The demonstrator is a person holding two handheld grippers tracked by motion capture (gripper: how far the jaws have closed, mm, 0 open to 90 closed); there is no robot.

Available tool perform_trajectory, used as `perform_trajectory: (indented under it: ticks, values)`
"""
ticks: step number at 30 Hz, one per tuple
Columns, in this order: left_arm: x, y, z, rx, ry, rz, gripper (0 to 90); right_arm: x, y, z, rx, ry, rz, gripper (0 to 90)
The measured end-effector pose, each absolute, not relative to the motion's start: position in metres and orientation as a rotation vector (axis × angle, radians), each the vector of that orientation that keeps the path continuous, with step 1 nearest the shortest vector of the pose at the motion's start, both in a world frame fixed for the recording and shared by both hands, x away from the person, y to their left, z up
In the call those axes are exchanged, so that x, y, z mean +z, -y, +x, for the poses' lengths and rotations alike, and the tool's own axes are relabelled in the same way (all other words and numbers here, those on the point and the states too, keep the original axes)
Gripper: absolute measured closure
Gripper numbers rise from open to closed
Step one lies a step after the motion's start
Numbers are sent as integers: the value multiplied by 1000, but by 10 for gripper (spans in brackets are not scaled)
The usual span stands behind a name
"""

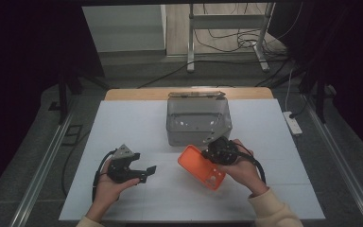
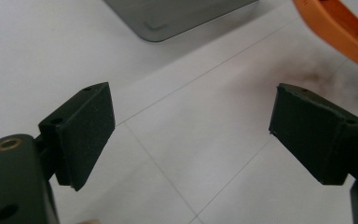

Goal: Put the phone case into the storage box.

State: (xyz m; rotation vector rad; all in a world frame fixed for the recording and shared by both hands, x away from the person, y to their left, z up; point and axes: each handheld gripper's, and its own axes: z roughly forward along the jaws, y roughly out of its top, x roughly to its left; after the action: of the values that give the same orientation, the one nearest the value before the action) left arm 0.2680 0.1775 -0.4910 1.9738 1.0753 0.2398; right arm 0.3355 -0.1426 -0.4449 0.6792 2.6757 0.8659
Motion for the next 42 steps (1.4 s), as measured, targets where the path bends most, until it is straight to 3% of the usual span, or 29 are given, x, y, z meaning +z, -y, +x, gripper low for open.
perform_trajectory:
  ticks: [12,42]
  values:
    - [-482,-163,275,139,-1031,1981,151,-445,138,331,855,-2684,636,893]
    - [-465,-137,288,63,-997,2025,185,-448,132,327,827,-2704,567,891]
